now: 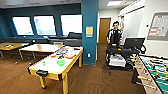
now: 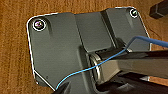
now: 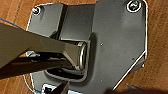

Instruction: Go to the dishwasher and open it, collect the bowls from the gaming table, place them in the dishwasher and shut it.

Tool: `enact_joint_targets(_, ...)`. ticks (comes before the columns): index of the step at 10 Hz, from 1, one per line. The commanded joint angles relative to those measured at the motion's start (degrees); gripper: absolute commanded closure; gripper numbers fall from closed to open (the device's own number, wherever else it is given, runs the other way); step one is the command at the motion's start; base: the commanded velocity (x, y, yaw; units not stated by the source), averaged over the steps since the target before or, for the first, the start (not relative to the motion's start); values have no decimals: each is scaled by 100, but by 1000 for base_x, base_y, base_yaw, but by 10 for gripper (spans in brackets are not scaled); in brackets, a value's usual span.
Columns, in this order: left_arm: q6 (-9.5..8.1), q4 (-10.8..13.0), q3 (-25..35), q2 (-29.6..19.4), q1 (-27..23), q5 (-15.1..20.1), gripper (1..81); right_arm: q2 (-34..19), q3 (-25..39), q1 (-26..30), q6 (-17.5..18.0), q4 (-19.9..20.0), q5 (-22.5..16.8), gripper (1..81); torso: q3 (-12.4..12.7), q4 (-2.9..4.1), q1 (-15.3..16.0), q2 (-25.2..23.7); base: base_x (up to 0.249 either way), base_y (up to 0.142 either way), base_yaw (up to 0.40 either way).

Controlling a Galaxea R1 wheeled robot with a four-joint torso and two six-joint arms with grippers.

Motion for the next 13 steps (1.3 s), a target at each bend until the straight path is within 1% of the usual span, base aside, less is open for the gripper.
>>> enact_joint_targets(1,64,28,8,-6,-317,281,10,13,13,299,-9,-25,-263,10,0,0,1,0,82,0,0)
enact_joint_targets(13,64,19,8,-6,-309,281,10,4,13,290,-9,-25,-254,10,0,0,1,0,99,0,0)
